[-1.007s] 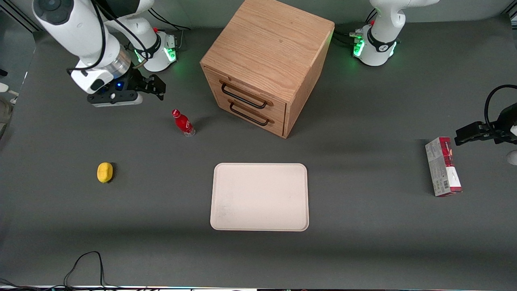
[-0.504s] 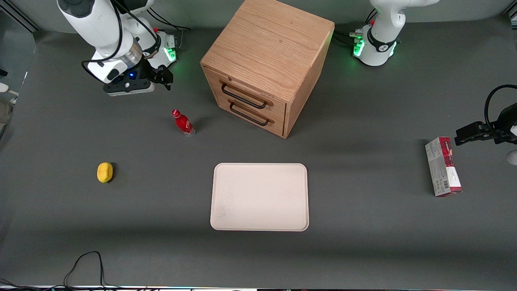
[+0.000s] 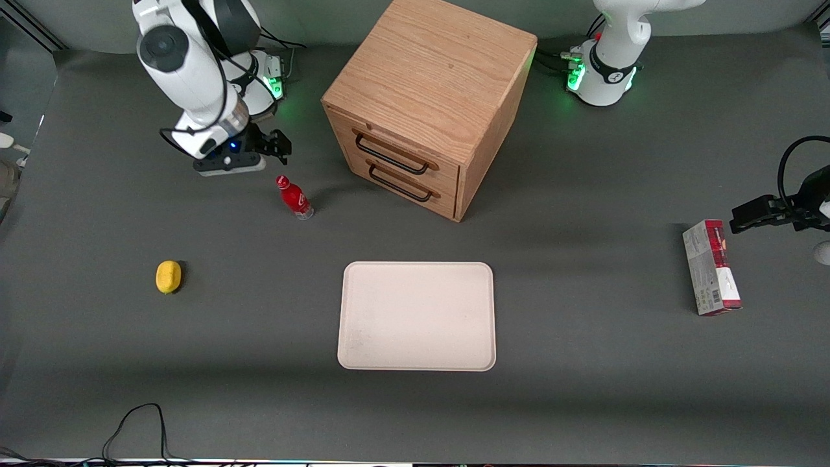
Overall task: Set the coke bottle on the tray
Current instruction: 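Move the right gripper down over the red Coca-Cola bottle, then close the right gripper on the bottle's cap end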
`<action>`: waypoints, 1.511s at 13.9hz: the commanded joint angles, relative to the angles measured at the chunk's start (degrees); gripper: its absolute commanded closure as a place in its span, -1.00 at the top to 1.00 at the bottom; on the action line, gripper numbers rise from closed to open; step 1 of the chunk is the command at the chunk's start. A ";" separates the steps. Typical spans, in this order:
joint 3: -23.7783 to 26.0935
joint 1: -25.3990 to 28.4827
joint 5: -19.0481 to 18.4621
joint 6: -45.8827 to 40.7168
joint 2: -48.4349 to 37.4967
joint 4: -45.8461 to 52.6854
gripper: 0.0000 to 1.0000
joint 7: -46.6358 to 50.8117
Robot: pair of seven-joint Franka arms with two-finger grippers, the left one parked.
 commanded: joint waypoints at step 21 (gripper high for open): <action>-0.51 1.10 0.61 10.63 8.46 -3.37 -0.59 1.49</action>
